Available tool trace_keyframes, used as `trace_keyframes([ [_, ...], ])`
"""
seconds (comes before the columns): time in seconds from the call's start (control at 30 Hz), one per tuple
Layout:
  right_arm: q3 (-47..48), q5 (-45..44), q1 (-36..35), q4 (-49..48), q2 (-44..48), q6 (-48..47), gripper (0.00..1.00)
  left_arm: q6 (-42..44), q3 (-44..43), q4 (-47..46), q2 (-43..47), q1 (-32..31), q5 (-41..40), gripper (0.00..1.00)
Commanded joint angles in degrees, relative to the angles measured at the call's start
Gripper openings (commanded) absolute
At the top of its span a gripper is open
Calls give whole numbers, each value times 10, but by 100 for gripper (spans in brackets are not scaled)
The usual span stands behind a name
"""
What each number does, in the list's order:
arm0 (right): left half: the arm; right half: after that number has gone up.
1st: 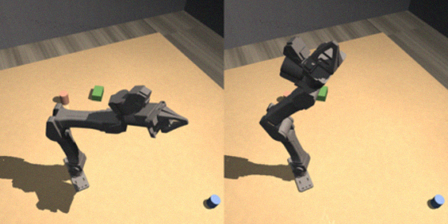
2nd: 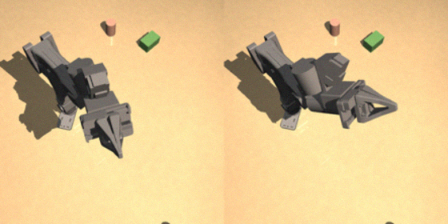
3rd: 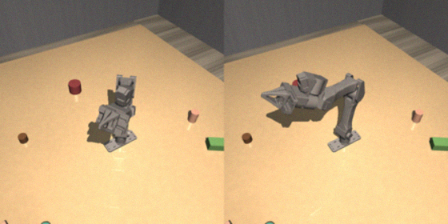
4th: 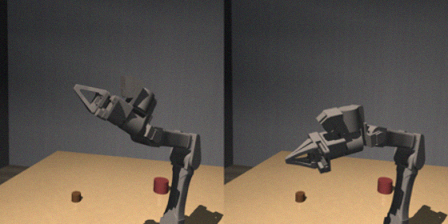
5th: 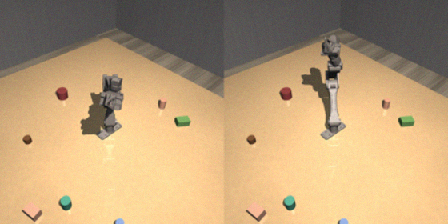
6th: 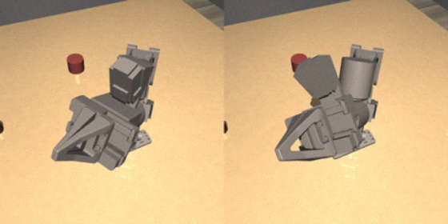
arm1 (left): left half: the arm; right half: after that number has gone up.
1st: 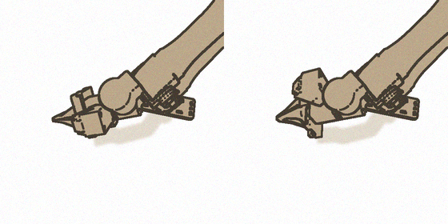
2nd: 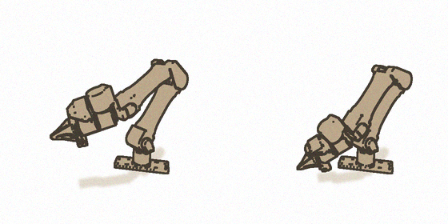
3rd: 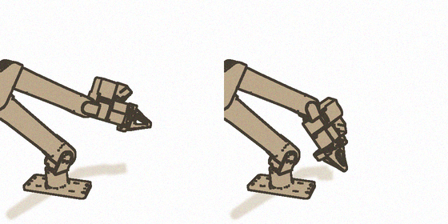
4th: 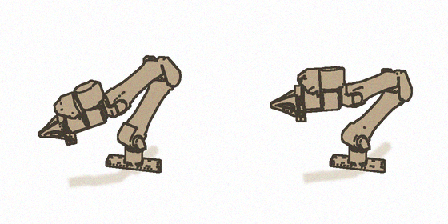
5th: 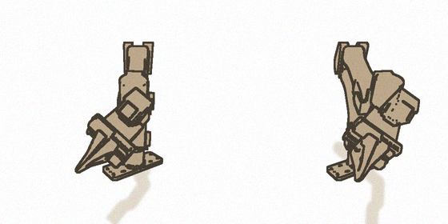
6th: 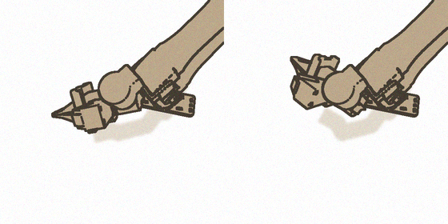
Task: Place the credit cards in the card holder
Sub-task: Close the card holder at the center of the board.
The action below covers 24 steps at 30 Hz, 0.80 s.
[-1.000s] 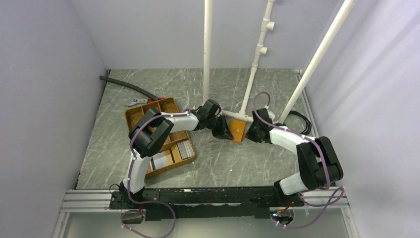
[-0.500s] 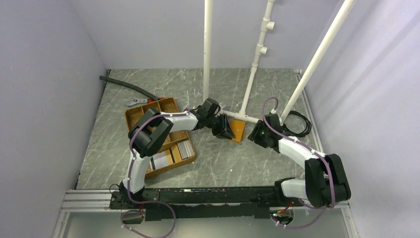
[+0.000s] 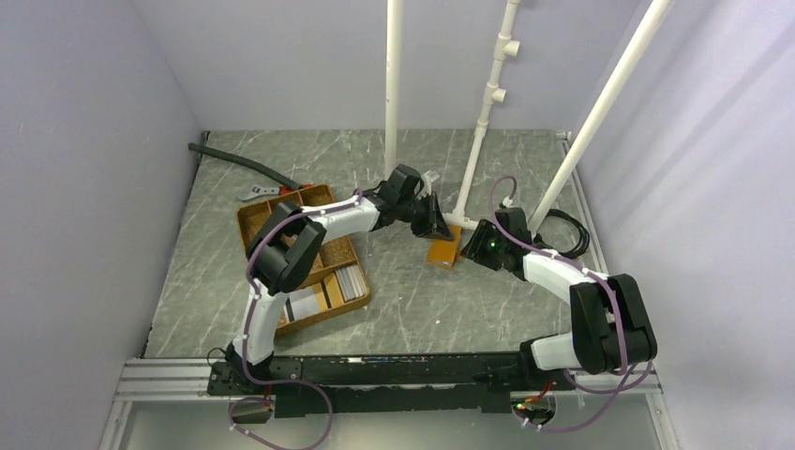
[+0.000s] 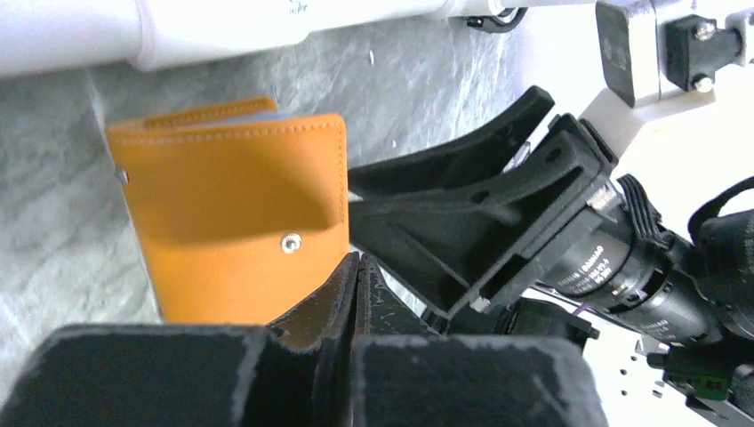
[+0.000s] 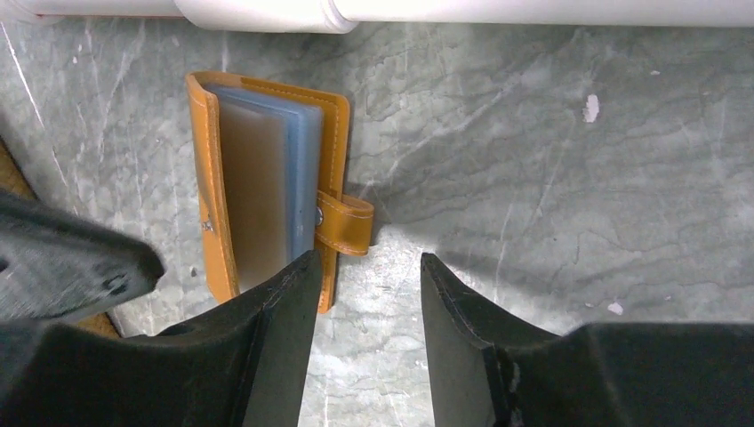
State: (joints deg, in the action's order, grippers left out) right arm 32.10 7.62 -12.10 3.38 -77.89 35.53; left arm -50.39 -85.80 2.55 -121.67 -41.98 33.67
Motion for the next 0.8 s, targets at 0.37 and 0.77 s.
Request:
trace_keyframes([
  [0.37,59,-73,-43,22,-85,-1,47,-13,17,33,-76,11,-44,0],
  [0.77,44,-157,-84,126,-111,66,35,-36,56,43,-61,19,-77,0],
])
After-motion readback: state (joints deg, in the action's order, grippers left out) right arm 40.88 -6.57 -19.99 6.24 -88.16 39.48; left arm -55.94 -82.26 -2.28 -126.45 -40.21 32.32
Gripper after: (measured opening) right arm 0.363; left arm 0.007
